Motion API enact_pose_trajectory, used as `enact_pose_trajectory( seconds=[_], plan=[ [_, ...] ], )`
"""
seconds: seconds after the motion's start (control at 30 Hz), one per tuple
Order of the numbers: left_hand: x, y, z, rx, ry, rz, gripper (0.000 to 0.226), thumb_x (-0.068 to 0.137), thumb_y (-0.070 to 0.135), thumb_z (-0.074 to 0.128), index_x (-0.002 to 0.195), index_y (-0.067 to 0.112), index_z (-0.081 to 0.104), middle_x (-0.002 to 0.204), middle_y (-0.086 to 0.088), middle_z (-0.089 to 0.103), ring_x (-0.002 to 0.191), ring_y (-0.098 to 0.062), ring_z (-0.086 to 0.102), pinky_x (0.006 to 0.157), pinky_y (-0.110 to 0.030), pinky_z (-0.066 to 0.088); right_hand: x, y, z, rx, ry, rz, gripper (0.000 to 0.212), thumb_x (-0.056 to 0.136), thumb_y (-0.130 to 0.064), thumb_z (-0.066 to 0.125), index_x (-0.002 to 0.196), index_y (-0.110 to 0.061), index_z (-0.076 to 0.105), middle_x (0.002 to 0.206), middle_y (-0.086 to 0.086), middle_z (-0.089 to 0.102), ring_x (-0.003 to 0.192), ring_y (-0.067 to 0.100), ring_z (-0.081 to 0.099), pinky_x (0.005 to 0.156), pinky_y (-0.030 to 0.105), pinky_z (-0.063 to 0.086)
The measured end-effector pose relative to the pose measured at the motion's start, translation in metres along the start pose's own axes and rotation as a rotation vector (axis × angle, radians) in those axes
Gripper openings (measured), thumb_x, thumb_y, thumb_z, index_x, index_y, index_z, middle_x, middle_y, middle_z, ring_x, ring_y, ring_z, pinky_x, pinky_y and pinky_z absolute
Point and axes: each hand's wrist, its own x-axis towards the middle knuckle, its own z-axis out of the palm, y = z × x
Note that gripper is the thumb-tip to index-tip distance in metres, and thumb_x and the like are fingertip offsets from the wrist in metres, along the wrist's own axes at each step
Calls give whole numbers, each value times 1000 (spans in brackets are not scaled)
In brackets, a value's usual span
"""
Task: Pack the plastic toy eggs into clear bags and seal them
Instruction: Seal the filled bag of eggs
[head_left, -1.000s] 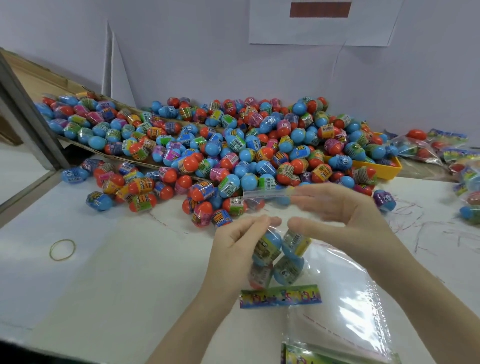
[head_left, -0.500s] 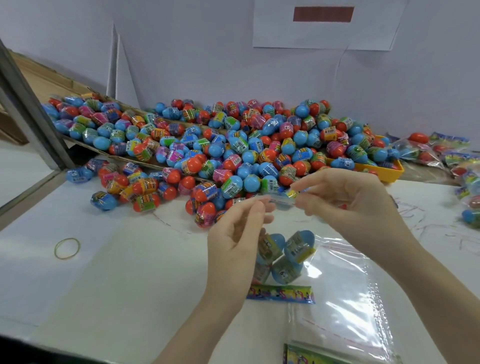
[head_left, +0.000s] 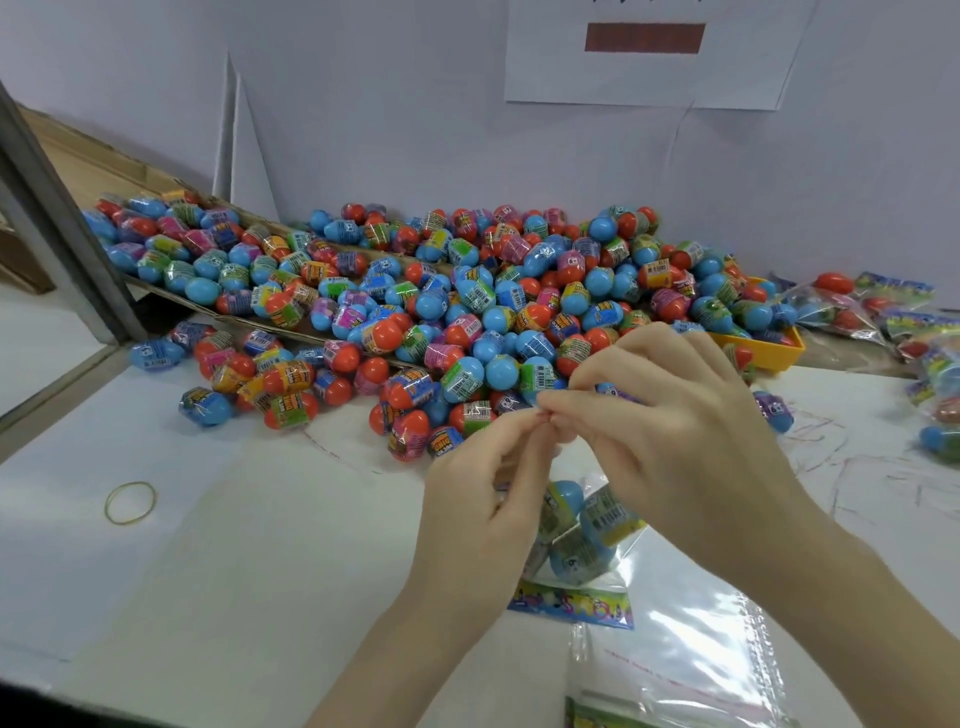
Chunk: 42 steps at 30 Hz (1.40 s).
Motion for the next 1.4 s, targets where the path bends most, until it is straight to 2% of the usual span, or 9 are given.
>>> enact_pose_trajectory(
  seconds=[0.13,0.43,0.53,0.63,0.97,1.07,1.17,1.27,1.4],
  plan=[
    [2,-3,-3,257,4,155,35,90,36,40,96,18,70,75,16,64,72,-4,59,60,-27,47,4,5,-6,-66,-127,-156,10,75,-6,63,73,-11,71,69,3,63,67,24,59,65,29,35],
    [3,2,0,308,50,196,35,89,35,37,75,18,64,57,13,50,55,-8,45,48,-27,36,12,10,-10,-223,-106,-362,23,79,-3,57,59,-14,61,60,0,55,61,18,55,57,30,47],
    [2,2,1,248,39,163,36,89,37,38,80,17,67,63,6,60,60,-15,56,53,-40,46,11,12,-9,-187,-73,-333,23,80,-3,59,59,-12,59,61,1,54,61,18,54,57,30,47],
    [2,2,3,211,34,151,34,89,38,39,82,20,67,69,6,61,62,-15,58,54,-42,45,7,10,-5,-163,-45,-271,21,80,-4,59,61,-12,62,62,2,58,62,20,56,56,32,48],
    [-1,2,7,126,54,147,25,88,35,43,83,29,67,74,13,63,63,-1,55,55,-17,44,0,5,0,-119,53,-9,27,87,-13,51,62,-11,62,63,2,60,58,21,55,56,35,42],
    [-6,1,8,62,89,57,22,84,37,49,82,28,70,80,14,68,71,-4,64,64,-24,53,0,13,-2,-92,81,103,21,84,-13,53,66,-10,63,66,2,63,60,21,57,61,32,36],
    [-7,1,9,-70,141,-62,15,87,29,54,81,32,68,82,18,71,73,-3,67,67,-18,54,-3,17,-5,52,152,184,17,84,-14,55,74,-9,67,75,2,66,66,20,60,63,30,35],
    [-4,3,8,-169,148,-100,17,82,31,54,82,23,70,77,11,72,70,-6,68,65,-17,53,-12,8,-4,177,182,154,19,87,-21,56,82,-10,71,80,2,66,74,15,56,66,30,39],
    [-4,6,10,-202,145,-114,23,75,33,52,85,23,71,72,8,72,68,-8,69,64,-16,52,-16,4,4,119,73,81,21,88,-27,56,89,-16,74,82,3,64,76,16,47,68,27,33]
  ],
)
